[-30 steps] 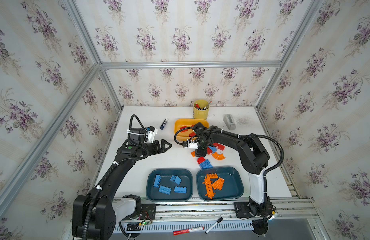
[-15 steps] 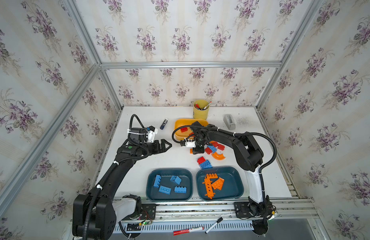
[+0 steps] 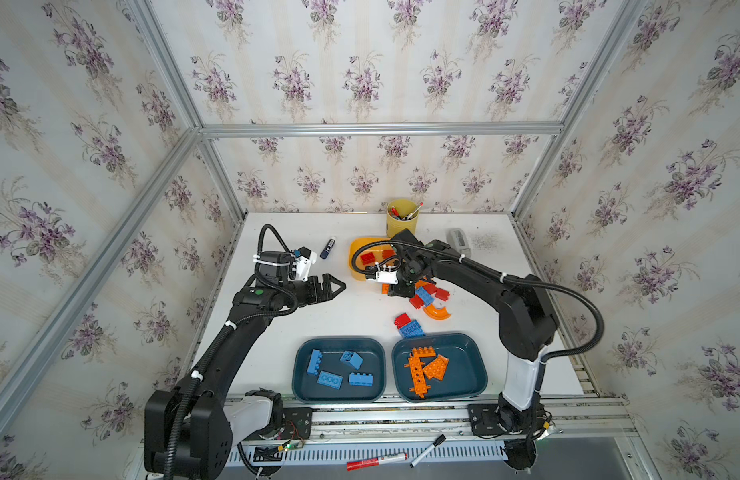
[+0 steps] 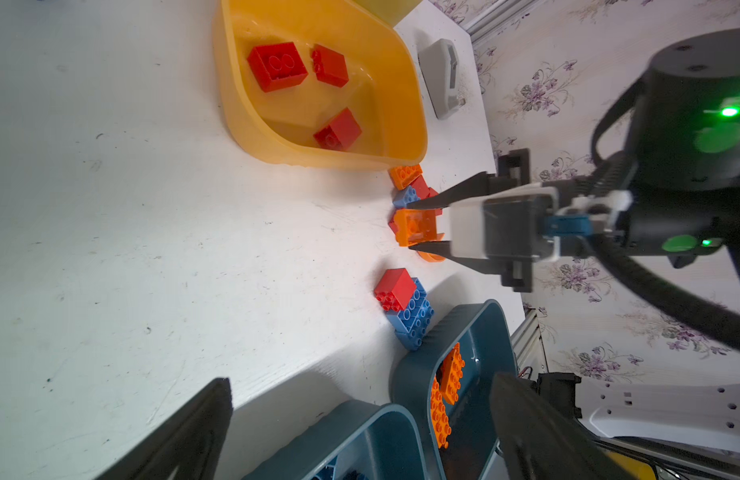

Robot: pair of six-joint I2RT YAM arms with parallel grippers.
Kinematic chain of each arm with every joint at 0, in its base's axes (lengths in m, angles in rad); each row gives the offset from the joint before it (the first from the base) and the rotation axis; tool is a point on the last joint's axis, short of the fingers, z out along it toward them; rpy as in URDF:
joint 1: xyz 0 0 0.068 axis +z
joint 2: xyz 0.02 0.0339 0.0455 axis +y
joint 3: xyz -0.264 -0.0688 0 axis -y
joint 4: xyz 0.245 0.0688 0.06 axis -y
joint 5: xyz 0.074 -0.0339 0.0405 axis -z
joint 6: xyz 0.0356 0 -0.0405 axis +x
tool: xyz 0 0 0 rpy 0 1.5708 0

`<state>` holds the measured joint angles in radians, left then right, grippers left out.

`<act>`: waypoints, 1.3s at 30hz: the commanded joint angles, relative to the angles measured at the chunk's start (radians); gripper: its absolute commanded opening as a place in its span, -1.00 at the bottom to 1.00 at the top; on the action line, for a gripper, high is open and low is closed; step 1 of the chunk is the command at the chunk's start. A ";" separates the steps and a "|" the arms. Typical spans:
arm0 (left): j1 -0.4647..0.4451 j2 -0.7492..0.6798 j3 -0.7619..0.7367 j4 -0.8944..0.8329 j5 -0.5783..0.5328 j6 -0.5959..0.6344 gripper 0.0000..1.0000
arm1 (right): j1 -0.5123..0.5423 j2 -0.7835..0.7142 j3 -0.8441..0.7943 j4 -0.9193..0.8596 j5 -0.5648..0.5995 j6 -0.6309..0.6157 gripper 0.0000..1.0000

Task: Sort the legos into containers by color
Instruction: 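Carry the orange brick with the right gripper into the farther teal tray and release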

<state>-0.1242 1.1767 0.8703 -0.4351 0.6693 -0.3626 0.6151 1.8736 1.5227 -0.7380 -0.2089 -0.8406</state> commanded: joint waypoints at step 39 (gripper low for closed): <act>-0.121 0.092 0.036 0.068 0.107 -0.047 0.99 | 0.040 -0.620 -0.569 -0.225 0.165 0.282 0.22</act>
<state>-0.2459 1.2713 0.8951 -0.3889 0.7639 -0.4129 0.6540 1.2716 0.9211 -0.9760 -0.0051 -0.5541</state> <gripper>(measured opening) 0.993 0.608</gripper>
